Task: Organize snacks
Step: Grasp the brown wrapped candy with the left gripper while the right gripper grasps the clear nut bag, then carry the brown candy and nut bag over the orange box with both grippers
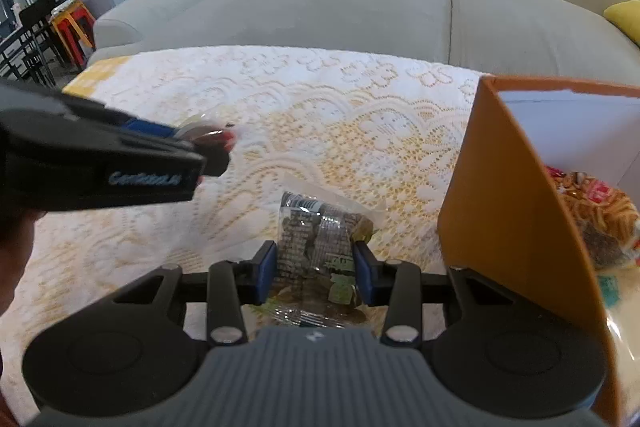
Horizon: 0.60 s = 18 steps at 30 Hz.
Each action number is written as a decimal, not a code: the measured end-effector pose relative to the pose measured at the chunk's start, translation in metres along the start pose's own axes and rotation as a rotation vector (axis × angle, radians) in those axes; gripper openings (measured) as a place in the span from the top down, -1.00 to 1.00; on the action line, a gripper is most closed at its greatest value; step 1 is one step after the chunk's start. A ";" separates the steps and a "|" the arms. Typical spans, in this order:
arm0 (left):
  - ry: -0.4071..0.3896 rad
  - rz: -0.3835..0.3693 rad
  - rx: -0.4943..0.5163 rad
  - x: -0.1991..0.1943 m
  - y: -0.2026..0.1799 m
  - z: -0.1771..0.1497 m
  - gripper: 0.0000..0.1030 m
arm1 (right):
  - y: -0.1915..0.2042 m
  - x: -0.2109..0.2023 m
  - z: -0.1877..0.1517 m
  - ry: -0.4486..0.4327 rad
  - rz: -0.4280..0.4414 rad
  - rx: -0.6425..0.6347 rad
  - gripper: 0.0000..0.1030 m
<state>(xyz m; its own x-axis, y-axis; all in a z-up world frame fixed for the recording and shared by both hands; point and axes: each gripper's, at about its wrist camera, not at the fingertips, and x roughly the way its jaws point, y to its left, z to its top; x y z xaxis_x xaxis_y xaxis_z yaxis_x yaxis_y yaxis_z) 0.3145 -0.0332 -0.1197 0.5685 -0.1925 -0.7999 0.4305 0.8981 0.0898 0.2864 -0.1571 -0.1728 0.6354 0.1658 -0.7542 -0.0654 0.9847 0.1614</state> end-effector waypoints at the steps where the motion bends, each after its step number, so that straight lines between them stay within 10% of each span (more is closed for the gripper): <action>1: -0.002 0.007 -0.010 -0.008 -0.002 -0.002 0.24 | 0.001 -0.007 -0.001 -0.003 0.009 0.002 0.23; 18: -0.043 0.020 -0.109 -0.118 -0.051 -0.026 0.24 | -0.005 -0.138 -0.019 -0.083 0.116 -0.017 0.24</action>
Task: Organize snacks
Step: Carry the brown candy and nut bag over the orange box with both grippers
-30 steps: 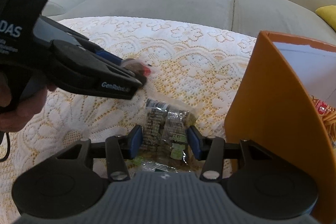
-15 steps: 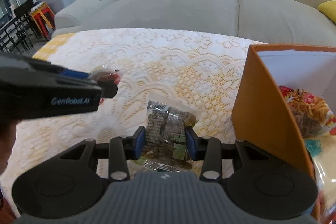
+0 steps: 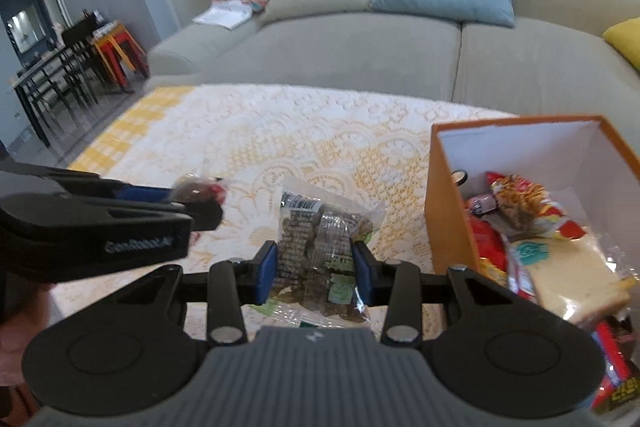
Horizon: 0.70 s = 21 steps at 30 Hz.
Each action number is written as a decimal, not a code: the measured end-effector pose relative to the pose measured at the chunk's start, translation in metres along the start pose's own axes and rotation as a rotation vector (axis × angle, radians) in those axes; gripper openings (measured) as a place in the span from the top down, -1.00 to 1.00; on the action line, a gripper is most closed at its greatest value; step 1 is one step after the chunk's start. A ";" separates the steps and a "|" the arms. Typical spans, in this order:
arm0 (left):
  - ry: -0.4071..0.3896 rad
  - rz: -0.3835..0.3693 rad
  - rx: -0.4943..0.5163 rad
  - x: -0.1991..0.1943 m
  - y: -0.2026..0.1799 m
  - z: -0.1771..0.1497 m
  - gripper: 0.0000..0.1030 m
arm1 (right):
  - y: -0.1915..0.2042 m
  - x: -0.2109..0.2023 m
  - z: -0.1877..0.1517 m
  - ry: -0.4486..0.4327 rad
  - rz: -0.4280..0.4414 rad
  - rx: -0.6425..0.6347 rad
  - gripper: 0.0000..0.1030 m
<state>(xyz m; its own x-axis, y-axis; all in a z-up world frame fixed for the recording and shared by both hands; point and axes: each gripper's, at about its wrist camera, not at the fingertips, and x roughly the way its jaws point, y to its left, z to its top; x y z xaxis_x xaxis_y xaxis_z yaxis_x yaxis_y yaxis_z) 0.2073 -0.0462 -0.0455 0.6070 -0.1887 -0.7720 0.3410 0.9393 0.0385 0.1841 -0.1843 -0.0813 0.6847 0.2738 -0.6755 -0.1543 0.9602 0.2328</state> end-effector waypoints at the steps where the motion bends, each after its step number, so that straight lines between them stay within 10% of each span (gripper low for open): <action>1: -0.008 -0.014 0.007 -0.004 -0.005 0.002 0.24 | -0.003 -0.010 0.000 -0.009 0.007 -0.005 0.24; 12: -0.027 -0.164 0.126 -0.010 -0.078 0.035 0.24 | -0.071 -0.074 0.006 0.004 -0.025 -0.048 0.24; 21: 0.035 -0.186 0.220 0.040 -0.123 0.069 0.24 | -0.141 -0.048 0.024 0.060 -0.122 -0.121 0.24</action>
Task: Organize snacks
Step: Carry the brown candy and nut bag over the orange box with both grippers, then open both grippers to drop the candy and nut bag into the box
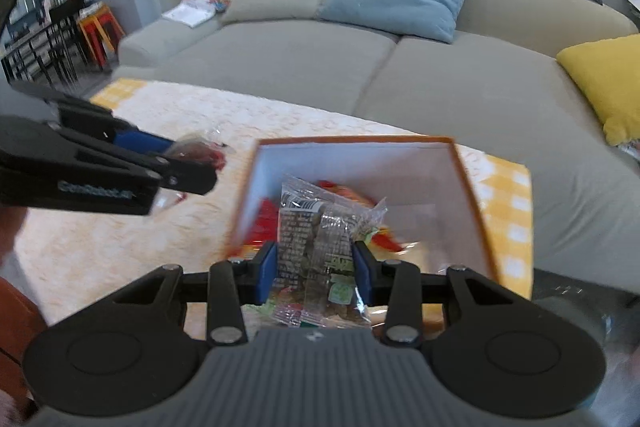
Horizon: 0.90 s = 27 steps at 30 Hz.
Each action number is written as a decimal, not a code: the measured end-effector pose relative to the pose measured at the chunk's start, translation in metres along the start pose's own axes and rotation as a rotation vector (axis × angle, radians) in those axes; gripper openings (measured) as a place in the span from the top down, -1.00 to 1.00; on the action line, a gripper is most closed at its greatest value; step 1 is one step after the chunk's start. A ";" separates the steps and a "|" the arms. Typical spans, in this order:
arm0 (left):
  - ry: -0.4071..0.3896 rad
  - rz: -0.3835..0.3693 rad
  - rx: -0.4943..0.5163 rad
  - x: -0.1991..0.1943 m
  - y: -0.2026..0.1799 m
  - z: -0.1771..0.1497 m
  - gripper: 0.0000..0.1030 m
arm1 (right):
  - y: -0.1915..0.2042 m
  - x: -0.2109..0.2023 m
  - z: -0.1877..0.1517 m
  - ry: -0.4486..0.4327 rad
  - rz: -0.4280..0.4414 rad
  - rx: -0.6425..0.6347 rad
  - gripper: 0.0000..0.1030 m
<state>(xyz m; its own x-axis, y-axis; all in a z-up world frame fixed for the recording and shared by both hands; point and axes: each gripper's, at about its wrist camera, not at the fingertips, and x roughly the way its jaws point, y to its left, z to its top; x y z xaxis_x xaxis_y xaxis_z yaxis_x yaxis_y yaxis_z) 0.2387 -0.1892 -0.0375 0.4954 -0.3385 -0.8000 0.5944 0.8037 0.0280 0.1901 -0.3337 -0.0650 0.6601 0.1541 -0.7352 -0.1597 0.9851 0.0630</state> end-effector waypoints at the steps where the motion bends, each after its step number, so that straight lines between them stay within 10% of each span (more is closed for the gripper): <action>1: 0.007 0.000 0.007 0.006 -0.001 0.003 0.24 | -0.006 0.007 0.003 0.008 -0.004 -0.012 0.24; 27: 0.057 -0.018 0.071 0.054 -0.010 0.020 0.24 | -0.052 0.121 0.041 0.185 -0.060 -0.195 0.01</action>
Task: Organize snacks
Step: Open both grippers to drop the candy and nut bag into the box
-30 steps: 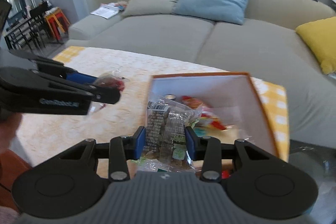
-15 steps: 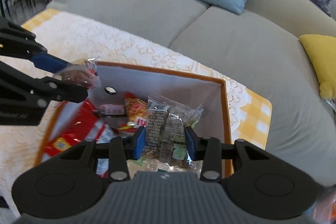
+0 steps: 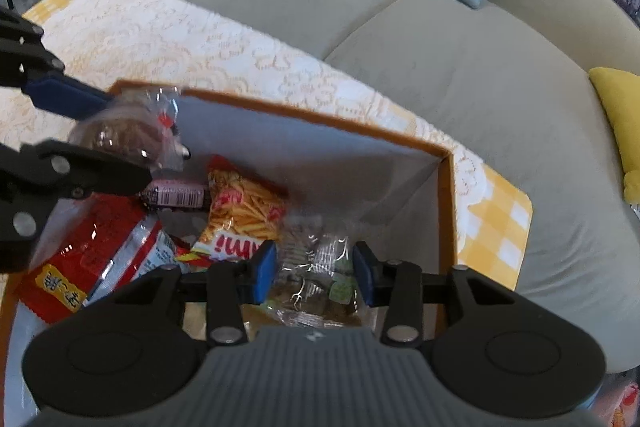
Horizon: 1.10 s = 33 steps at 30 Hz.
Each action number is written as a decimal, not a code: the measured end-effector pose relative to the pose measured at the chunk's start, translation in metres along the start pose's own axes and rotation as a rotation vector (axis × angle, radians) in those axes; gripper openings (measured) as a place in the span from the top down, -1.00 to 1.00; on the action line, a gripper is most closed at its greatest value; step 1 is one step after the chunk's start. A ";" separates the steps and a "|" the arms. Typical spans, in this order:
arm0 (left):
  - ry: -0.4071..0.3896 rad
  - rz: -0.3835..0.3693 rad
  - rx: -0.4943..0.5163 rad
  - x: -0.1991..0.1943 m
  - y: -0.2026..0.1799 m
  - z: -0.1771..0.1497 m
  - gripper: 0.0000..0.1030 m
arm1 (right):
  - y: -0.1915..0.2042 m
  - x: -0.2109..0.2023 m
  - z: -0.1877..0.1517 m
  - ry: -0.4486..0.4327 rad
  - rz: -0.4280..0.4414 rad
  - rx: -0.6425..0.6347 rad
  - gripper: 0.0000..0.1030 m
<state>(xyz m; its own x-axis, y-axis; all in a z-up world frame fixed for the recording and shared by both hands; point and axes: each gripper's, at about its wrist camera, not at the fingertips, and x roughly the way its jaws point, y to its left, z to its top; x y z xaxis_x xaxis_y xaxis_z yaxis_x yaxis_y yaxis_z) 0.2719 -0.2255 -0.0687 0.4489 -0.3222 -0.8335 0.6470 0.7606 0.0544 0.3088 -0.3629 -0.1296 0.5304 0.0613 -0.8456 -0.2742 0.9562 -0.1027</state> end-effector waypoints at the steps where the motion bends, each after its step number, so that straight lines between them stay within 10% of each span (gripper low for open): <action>1: 0.000 -0.001 0.000 -0.001 -0.001 0.000 0.24 | 0.000 -0.004 0.000 -0.010 -0.002 0.004 -0.09; 23: 0.109 -0.135 0.177 0.042 -0.067 0.001 0.22 | 0.015 -0.068 -0.070 -0.002 0.046 0.031 -0.07; 33: 0.104 -0.168 0.108 0.023 -0.055 0.001 -0.25 | 0.017 -0.076 -0.075 0.008 0.053 0.062 -0.07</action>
<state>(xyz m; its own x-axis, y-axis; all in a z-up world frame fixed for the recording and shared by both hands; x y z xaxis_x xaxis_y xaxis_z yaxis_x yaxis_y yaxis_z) 0.2470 -0.2757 -0.0907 0.2664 -0.3752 -0.8878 0.7724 0.6341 -0.0362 0.2041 -0.3728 -0.1066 0.5095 0.1105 -0.8533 -0.2519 0.9674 -0.0252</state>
